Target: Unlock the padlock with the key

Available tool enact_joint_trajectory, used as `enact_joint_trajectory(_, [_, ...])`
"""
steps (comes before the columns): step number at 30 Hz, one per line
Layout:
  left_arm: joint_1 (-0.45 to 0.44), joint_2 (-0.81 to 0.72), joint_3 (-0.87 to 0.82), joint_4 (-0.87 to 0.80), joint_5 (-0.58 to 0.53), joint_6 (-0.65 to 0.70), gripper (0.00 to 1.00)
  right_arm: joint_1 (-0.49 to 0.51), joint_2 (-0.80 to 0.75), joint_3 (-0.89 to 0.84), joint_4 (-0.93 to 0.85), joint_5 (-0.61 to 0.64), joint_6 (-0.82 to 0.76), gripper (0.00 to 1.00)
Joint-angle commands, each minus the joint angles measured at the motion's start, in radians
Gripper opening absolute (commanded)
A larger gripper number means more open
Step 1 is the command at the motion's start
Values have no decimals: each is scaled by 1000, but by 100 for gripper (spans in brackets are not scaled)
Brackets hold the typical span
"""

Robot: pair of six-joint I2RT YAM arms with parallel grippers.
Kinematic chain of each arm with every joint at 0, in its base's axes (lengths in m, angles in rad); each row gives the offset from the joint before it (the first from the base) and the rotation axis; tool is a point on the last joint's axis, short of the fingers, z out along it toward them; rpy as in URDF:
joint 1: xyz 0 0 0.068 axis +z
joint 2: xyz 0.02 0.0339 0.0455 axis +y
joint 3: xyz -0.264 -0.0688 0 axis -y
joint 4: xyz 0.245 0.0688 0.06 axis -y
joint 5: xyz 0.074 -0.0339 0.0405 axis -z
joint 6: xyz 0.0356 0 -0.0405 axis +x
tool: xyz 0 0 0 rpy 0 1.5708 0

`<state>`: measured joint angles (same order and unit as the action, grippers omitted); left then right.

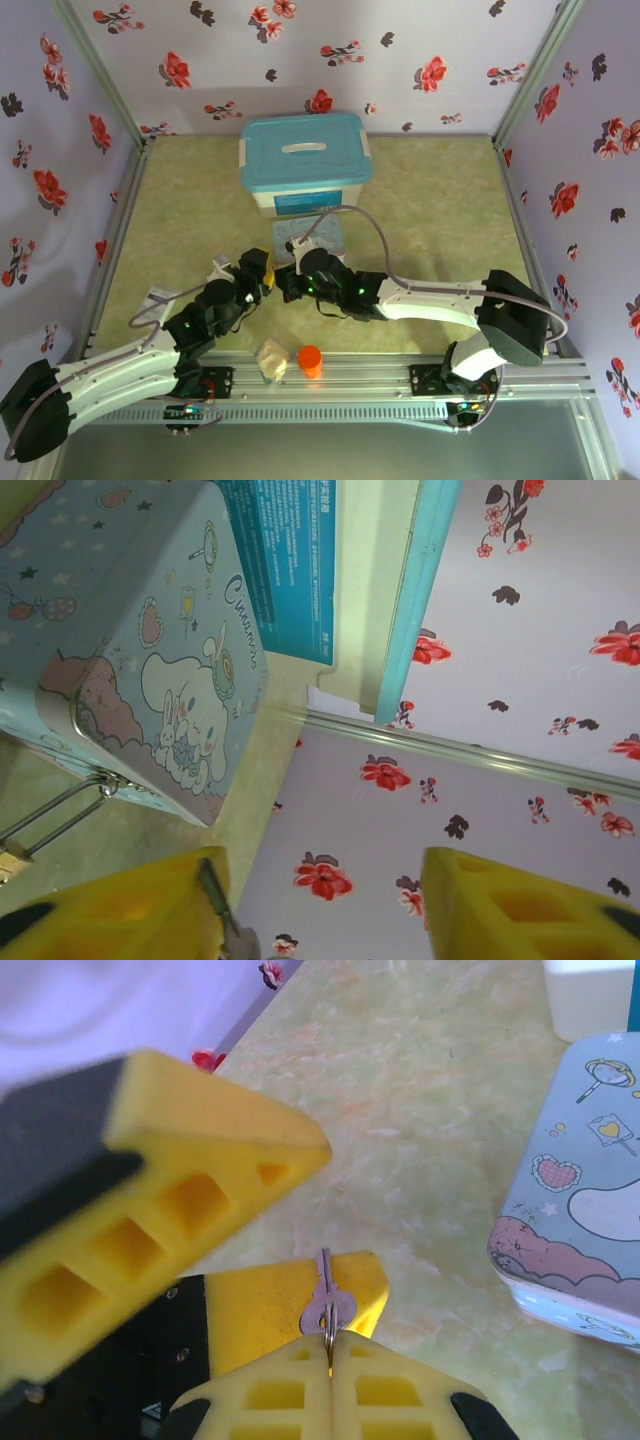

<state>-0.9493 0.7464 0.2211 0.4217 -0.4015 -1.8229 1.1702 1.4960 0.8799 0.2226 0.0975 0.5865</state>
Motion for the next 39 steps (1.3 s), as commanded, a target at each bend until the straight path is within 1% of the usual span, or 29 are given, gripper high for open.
enact_joint_trajectory(1, [-5,-8,-14,-32,-35,8,41,7,-32,-12,-3,18,-1,0])
enact_joint_trajectory(3, [-5,-10,-14,-40,-39,8,30,8,-35,-14,-6,20,-2,0])
enact_joint_trajectory(4, [-5,-10,-13,-46,-42,8,27,8,-38,-16,-5,22,-3,0])
enact_joint_trajectory(7, [-5,-12,-6,-67,-45,12,27,8,-43,-22,-6,22,-1,0])
enact_joint_trajectory(10, [-5,-12,-4,-83,-48,12,16,8,-47,-30,-5,24,-1,0])
enact_joint_trajectory(12, [-5,-11,-3,-95,-48,10,11,8,-49,-33,-5,28,-2,0])
enact_joint_trajectory(14, [-5,-10,-4,-100,-50,11,2,7,-48,-32,-5,21,-3,0])
enact_joint_trajectory(15, [-5,-10,-6,-104,-50,12,0,8,-46,-32,-5,18,-4,0])
enact_joint_trajectory(17, [-3,-11,-8,-109,-54,18,0,6,-46,-34,-3,18,-4,0])
enact_joint_trajectory(18, [-3,-11,-7,-109,-54,28,0,5,-48,-36,-4,17,-3,4])
enact_joint_trajectory(19, [-3,-12,-6,-105,-56,51,0,5,-55,-39,-6,17,1,12])
enact_joint_trajectory(20, [-3,-13,-1,-104,-58,86,0,0,-63,-43,-6,18,9,24])
enact_joint_trajectory(21, [-1,-15,14,-116,-59,140,0,-7,-78,-50,-7,13,18,39])
enact_joint_trajectory(22, [2,-14,34,-131,-60,223,0,-16,-97,-62,1,0,32,51])
enact_joint_trajectory(23, [7,-14,61,-146,-61,323,0,-31,-113,-75,21,-30,45,59])
enact_joint_trajectory(24, [9,-10,97,-174,-68,441,0,-59,-125,-90,50,-106,68,67])
enact_joint_trajectory(25, [10,-5,126,-205,-73,518,0,-91,-133,-96,69,-185,90,75])
enact_joint_trajectory(26, [14,0,127,-189,-73,574,0,-115,-152,-105,78,-217,112,78])
enact_joint_trajectory(27, [21,7,113,-133,-62,634,0,-129,-174,-127,105,-220,123,80])
enact_joint_trajectory(30, [46,11,86,-4,8,740,0,-158,-230,-188,186,-229,127,83])
enact_joint_trajectory(32, [49,2,103,17,53,820,0,-169,-253,-202,213,-243,129,84])
enact_joint_trajectory(34, [49,-5,107,66,107,891,0,-174,-270,-238,314,-272,145,83])
enact_joint_trajectory(37, [58,-2,102,183,212,940,0,-181,-268,-328,586,-316,199,73])
enact_joint_trajectory(39, [60,2,112,235,290,958,0,-189,-246,-354,721,-346,242,67])
